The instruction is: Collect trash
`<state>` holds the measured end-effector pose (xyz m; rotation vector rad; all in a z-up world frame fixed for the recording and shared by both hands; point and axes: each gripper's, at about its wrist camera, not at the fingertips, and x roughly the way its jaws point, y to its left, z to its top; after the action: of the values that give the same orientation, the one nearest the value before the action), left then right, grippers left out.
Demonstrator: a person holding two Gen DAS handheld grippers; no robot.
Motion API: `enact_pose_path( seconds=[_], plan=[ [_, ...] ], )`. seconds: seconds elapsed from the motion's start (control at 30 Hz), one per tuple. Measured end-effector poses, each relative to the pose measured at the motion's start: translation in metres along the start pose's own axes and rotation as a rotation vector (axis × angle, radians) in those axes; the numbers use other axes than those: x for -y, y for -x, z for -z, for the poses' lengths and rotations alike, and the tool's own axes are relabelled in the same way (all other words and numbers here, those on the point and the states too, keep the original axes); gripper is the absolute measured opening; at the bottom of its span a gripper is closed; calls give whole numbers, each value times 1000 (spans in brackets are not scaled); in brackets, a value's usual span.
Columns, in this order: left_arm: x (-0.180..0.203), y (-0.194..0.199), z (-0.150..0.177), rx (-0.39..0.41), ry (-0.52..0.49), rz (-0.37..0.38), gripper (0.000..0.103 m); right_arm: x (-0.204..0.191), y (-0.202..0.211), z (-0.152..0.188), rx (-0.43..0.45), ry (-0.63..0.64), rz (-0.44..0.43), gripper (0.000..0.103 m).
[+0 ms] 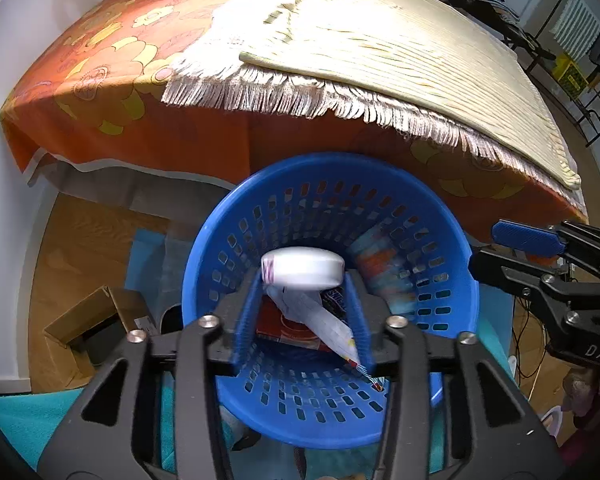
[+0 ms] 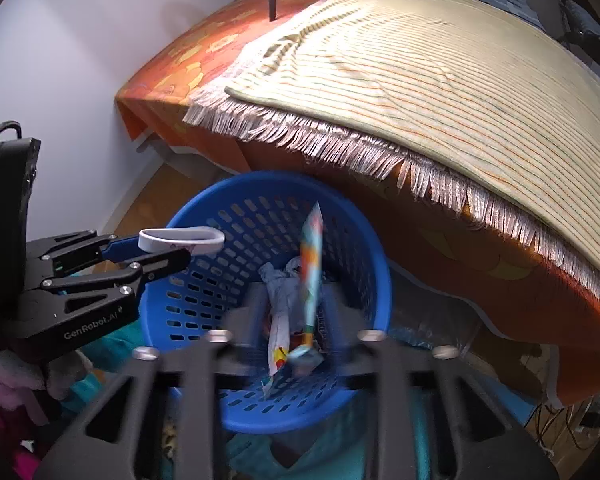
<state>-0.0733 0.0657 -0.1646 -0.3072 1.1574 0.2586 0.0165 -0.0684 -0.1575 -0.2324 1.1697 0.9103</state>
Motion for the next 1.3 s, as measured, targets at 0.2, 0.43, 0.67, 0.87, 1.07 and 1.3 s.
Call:
enact_pose_path(
  seconds=[0.2,0.43,0.67,0.87,1.07,1.3],
  plan=[
    [-1,0,-1,2,7,-6,59,1,2,-2,9,-4,5,45],
    [-3,4,-3,15,25,-2,62,7,3,-3,10,-12,17,54],
    [1,12,-7,33,22,7,73,10,9,-7,21,-11,30,55],
    [5,20,-14,49,22,24,73,12,18,-12,47,-14,59,63],
    [10,34,-26,80,15,33,74,18,33,-19,80,-6,109,64],
    [21,57,-43,144,-14,42,79,21,54,-29,132,5,205,68]
  ],
)
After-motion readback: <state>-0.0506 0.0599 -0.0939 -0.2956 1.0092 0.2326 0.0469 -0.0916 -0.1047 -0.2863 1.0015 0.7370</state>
